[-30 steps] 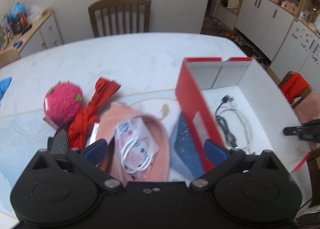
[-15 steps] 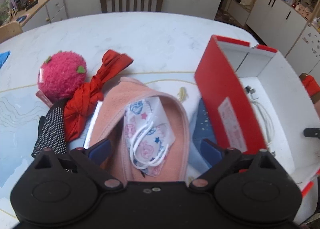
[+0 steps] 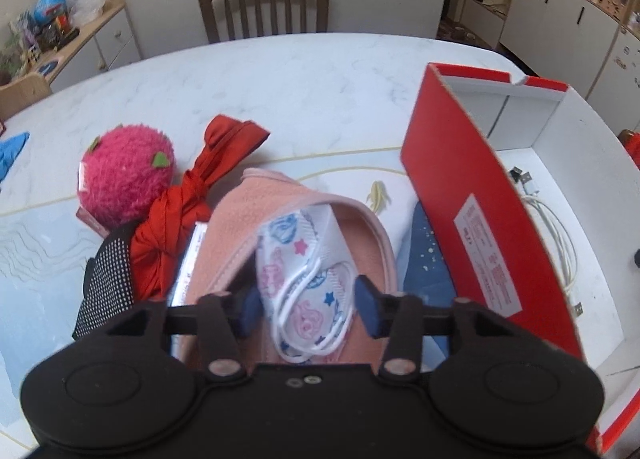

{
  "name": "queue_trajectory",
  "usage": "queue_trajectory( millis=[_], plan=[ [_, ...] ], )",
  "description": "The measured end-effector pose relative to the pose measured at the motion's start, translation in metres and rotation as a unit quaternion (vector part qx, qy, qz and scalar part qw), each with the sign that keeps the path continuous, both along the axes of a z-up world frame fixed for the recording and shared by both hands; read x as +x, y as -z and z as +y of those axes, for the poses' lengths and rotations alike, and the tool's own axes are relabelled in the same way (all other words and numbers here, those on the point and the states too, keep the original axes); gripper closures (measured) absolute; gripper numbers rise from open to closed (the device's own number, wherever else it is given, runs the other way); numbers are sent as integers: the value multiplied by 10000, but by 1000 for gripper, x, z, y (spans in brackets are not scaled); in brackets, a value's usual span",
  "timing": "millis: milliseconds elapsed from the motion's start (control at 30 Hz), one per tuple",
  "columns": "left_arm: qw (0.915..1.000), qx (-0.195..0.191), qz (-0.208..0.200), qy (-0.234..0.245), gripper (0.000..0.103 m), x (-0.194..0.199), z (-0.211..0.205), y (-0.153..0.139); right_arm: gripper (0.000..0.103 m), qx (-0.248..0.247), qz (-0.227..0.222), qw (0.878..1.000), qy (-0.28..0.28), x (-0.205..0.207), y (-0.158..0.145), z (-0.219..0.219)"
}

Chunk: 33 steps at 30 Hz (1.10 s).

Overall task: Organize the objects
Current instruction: 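Grasp the white star-patterned face mask with the left gripper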

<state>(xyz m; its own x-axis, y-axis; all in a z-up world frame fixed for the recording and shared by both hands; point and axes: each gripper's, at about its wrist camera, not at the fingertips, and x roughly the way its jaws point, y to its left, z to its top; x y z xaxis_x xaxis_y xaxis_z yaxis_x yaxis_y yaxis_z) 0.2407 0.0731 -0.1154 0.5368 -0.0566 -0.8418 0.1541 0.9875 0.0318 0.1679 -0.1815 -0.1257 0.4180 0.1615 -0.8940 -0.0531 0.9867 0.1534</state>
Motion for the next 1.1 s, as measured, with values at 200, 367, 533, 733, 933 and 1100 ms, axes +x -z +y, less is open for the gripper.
queue_trajectory(
  millis=[200,367,533,733,933,1100],
  plan=[
    [9995,76,-186,225,84,-11,-12,-12,101,4,7,10000,-3,0,0,0],
    [9983,122,-288,499,91,-20,-27,-17,101,-3,6,10000,-11,0,0,1],
    [9958,481,-240,735,101,-22,-41,-9,101,-13,9,10000,-16,0,0,2],
    [9965,341,-174,740,103,-24,-35,-17,101,-27,-5,10000,-30,-1,0,2],
    [9967,66,-189,782,103,-29,-29,-56,101,8,-46,10000,-26,-1,1,0],
    [9950,-305,-297,899,103,-34,-29,-94,101,45,-60,10000,-19,-2,1,-1]
  ],
)
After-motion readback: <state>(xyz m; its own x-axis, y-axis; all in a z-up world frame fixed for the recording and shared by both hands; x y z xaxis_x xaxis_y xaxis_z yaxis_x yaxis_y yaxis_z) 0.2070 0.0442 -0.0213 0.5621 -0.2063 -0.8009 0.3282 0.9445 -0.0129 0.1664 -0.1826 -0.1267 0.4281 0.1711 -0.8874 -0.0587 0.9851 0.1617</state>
